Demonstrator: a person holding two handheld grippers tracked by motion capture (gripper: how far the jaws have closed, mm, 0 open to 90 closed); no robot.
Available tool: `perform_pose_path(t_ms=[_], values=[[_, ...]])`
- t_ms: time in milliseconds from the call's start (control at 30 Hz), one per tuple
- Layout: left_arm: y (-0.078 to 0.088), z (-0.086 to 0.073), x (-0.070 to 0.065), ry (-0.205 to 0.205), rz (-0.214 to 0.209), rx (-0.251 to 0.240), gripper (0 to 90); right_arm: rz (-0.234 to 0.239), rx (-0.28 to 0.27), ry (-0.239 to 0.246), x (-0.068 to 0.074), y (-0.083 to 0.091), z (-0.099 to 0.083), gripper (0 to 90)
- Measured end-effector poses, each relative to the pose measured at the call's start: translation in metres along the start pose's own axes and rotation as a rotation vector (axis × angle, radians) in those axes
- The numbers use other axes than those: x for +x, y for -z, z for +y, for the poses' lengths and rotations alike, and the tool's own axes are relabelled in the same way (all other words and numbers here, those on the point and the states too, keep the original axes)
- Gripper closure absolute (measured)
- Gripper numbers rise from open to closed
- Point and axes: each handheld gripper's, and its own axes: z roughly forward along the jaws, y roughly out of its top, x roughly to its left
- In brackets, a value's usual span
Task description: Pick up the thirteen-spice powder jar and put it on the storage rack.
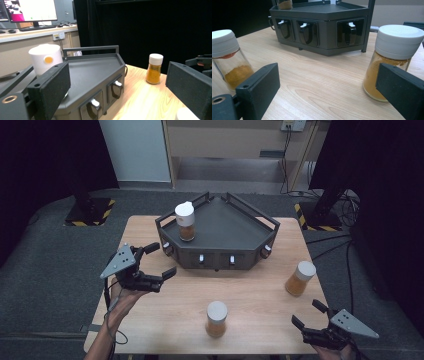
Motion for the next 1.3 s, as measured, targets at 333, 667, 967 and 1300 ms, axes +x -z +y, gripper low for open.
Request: perform_pose_path(t_ms=[333, 667, 967, 1300], values=[[0.023, -0.048, -0.016, 0.038, 0.066, 0.014, 3.8, -0.005, 0.0, 0.006, 0.001, 0.0, 0.0, 5.4], [0.034, -0.076, -0.025, 0.056, 0.084, 0.034, 3.6, -0.007, 0.001, 0.005, 0.001, 0.0, 0.001, 5.4], [0.043, -0.097, -0.032, 0.09, 0.113, 0.04, 3.4, -0.008, 0.006, 0.003, 0.002, 0.0, 0.001, 5.4], [0.054, -0.109, -0.039, 0.084, 0.164, 0.067, 3.4, -0.01, 0.008, 0.002, 0.003, 0.0, 0.001, 5.4]])
